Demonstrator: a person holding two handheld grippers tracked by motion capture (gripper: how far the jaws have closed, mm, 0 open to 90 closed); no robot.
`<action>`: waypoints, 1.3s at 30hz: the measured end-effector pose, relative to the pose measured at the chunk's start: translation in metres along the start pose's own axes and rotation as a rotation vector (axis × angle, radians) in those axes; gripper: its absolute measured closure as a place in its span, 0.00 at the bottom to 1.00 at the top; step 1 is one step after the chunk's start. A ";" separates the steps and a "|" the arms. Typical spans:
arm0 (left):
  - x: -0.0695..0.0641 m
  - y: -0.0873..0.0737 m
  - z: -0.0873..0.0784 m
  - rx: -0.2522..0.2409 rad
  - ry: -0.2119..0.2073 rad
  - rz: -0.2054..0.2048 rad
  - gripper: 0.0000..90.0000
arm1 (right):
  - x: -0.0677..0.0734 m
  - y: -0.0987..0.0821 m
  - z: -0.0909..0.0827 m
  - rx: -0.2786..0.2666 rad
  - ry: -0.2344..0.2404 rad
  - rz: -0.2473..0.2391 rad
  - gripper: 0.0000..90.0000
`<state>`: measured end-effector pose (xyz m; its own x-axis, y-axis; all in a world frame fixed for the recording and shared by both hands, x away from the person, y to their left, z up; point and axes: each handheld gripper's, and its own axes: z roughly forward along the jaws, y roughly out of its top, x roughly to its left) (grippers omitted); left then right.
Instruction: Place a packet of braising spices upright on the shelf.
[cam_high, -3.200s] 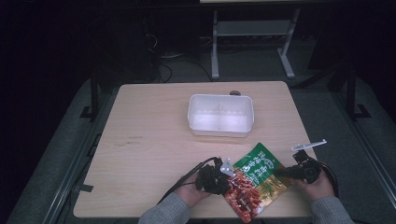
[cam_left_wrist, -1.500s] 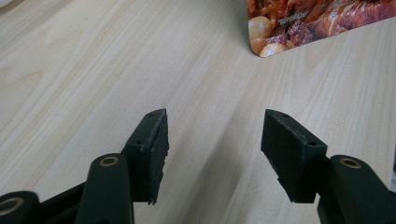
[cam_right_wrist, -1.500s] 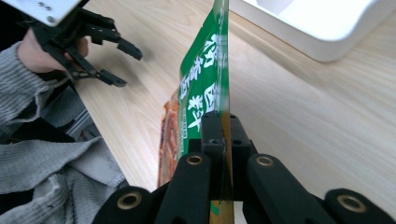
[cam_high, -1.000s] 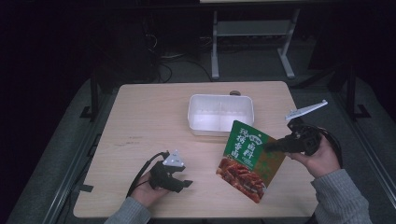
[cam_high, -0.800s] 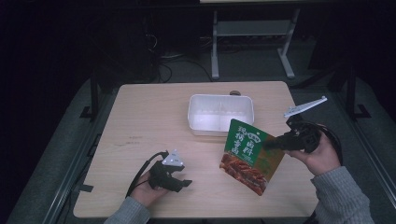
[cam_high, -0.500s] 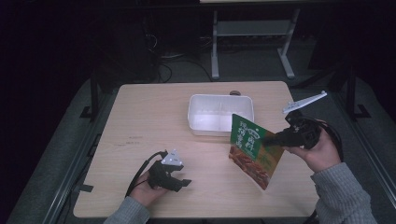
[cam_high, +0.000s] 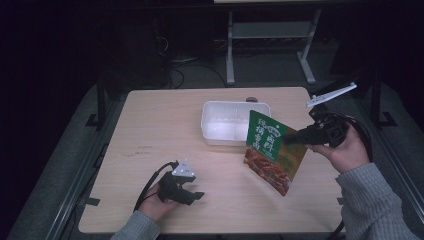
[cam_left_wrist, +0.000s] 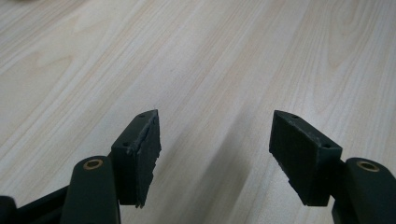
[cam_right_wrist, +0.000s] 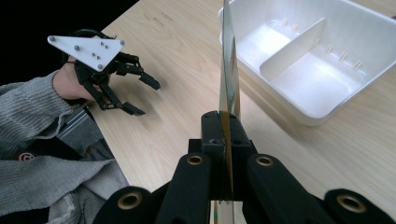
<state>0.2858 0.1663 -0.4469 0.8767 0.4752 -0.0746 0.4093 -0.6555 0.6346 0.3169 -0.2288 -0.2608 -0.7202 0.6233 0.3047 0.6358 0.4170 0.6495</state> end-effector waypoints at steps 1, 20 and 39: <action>0.000 0.000 0.000 0.000 0.000 0.000 0.37 | 0.000 0.004 -0.001 0.001 -0.006 -0.001 1.00; 0.003 -0.001 -0.003 -0.012 0.006 -0.014 0.35 | -0.007 0.046 -0.008 -0.041 -0.056 0.008 1.00; 0.005 -0.002 -0.005 -0.021 0.004 -0.019 0.34 | -0.016 0.084 -0.003 -0.085 -0.112 0.024 1.00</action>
<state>0.2882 0.1724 -0.4446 0.8679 0.4897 -0.0832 0.4201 -0.6344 0.6489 0.3807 -0.2063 -0.2091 -0.6666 0.7044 0.2437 0.6227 0.3466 0.7015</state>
